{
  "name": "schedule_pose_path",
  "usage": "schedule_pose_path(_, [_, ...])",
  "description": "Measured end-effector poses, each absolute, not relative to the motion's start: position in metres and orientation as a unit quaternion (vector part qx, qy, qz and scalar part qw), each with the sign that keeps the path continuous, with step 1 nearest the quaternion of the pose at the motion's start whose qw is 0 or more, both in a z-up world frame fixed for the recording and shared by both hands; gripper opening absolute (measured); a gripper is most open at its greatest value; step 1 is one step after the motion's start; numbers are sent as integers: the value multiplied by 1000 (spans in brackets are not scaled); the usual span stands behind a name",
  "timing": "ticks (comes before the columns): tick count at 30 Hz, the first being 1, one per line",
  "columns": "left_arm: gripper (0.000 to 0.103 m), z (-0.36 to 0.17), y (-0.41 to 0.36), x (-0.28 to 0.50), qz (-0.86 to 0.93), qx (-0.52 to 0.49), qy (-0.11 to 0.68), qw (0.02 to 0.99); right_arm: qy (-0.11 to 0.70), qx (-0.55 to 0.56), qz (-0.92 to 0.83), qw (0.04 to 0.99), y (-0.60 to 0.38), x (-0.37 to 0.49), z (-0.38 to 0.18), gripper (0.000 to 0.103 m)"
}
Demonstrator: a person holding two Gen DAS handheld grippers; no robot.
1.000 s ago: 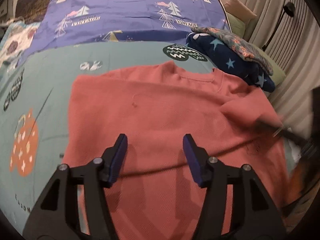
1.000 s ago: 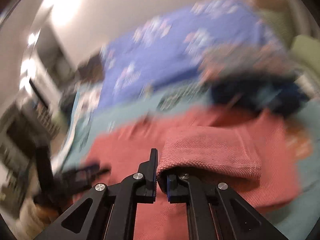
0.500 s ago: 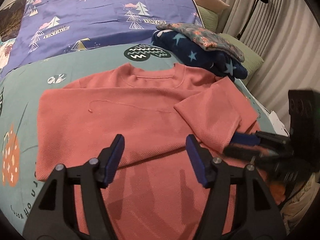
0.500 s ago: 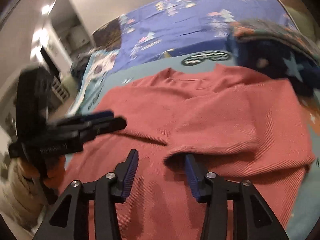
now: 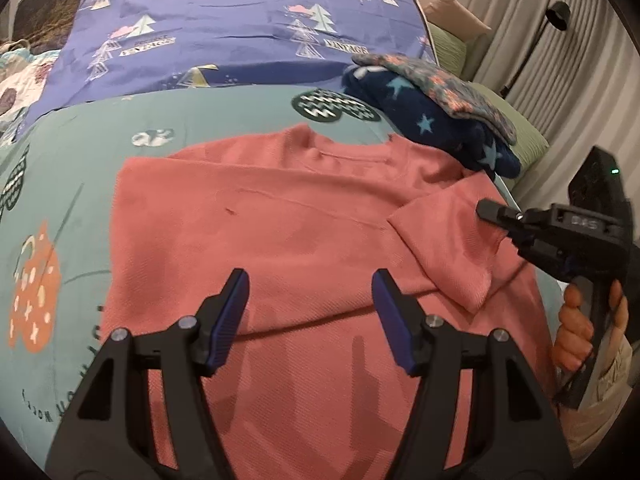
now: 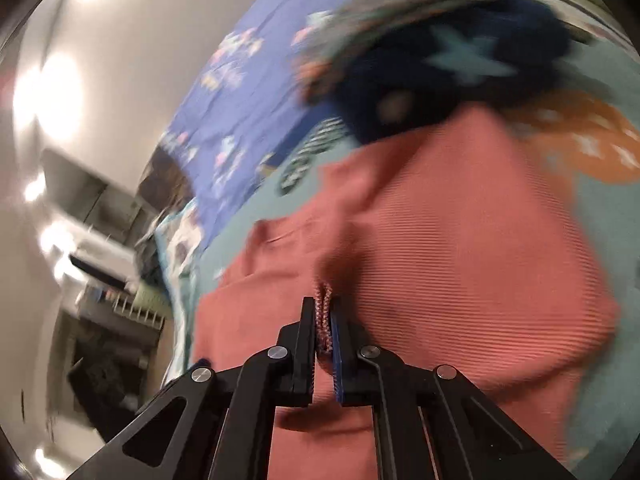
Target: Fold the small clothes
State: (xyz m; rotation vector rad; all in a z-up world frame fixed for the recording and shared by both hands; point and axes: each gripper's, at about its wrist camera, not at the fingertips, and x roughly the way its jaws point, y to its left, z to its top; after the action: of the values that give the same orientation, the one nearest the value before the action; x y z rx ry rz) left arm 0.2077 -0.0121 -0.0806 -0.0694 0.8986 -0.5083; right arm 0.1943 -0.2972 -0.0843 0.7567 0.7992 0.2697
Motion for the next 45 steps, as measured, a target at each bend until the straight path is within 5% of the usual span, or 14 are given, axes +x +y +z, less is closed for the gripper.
schedule_pose_path(3, [67,-76,15,211,-224,-63,421,877,367,340,234,834,-258,203,-68,10])
schedule_pose_path(8, [72,-78,32,210,-232,-84,434,867,378,281,249,846,-242,193,-61,48])
schedule_pose_path(18, [77,-107,-36,205,-273,-5,477,836,395,196,94,892,-293,149,-60,51])
schedule_pose_path(20, [51,-104,-43,203,-269,11,466,843,392,174,64,901,-300,139,-58,54])
schedule_pose_path(21, [18,-101,-45,203,-270,13,467,842,392,163,45,905,-309,134,-58,57])
schedule_pose_path(22, [5,-97,-46,205,-274,9,470,839,392,150,29,907,-310,132,-58,61])
schedule_pose_path(33, [5,17,-7,218,-253,13,346,904,435,26,-71,897,-331,121,-77,74])
schedule_pose_path(45, [5,-55,58,250,-167,-7,424,890,456,-21,-66,887,-307,136,-92,74])
